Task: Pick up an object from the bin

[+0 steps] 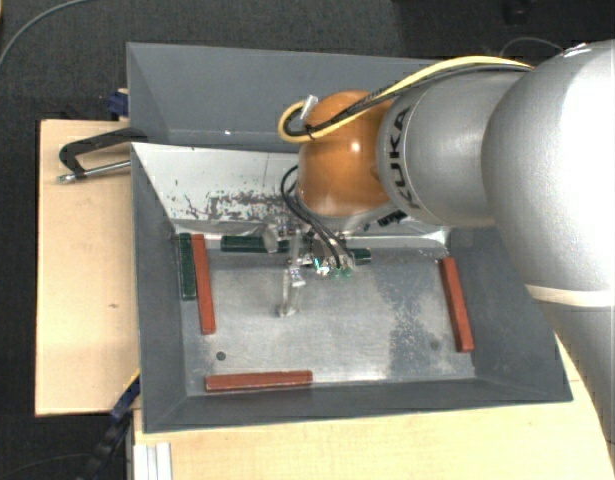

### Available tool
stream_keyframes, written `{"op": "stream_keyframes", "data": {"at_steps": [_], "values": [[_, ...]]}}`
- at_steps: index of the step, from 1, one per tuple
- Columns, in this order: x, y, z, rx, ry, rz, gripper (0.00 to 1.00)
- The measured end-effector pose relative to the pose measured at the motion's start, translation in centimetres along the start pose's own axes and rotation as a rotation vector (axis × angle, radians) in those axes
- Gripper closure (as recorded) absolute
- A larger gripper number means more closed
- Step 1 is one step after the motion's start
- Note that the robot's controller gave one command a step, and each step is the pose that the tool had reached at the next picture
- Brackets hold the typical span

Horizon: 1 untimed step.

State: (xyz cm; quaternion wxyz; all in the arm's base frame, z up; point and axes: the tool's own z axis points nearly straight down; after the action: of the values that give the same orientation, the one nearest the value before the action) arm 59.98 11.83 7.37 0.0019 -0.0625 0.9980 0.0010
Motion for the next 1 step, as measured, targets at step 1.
{"op": "stream_keyframes", "data": {"at_steps": [1], "values": [[0.0,0.0,0.0,0.0,0.0,0.0,0.0]]}}
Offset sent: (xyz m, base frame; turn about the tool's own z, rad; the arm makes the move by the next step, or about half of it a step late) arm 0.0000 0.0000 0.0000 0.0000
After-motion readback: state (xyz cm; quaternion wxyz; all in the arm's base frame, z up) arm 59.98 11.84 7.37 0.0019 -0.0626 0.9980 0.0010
